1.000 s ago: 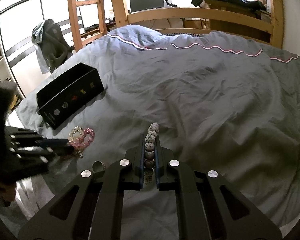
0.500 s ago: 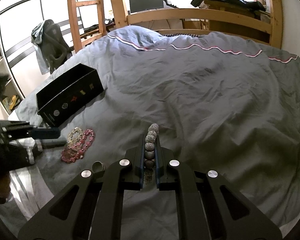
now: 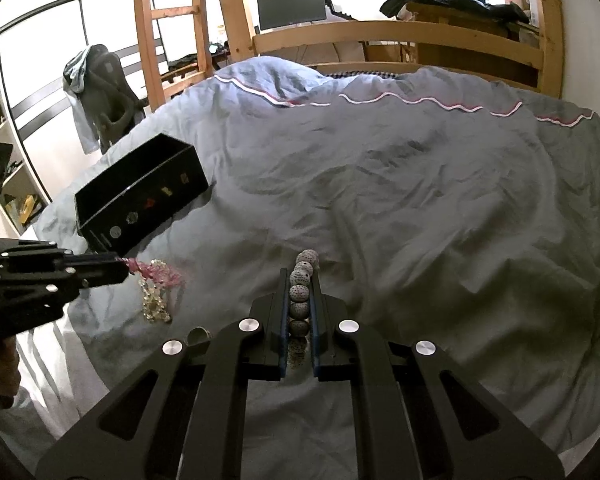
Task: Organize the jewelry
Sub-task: 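Lift pink crystal bracelet with left tool while right tool holds white bead bracelet, then lower pink bracelet into the box with left tool while right tool carries white bracelet over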
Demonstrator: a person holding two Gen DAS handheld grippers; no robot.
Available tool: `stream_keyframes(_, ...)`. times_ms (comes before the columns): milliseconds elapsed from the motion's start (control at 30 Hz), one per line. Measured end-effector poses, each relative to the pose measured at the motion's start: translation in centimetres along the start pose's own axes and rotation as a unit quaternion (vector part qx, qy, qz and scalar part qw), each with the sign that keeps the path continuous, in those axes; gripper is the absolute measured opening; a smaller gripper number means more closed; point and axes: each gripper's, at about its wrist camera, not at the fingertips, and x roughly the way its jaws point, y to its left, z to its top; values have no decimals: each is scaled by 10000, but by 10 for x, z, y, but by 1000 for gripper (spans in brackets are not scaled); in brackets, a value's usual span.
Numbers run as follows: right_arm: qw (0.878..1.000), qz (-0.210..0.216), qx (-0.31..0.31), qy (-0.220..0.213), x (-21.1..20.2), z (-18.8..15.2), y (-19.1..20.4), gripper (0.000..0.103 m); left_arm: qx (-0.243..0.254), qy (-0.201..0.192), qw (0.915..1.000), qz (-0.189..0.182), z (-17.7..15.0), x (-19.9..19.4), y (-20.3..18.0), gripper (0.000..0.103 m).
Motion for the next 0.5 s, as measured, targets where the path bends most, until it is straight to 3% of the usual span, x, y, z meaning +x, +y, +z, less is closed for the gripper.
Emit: stream_keyframes(500,9961,469,99,-738,-63,23,14,9,-221,-857,9958,-218,22,-57,14,8)
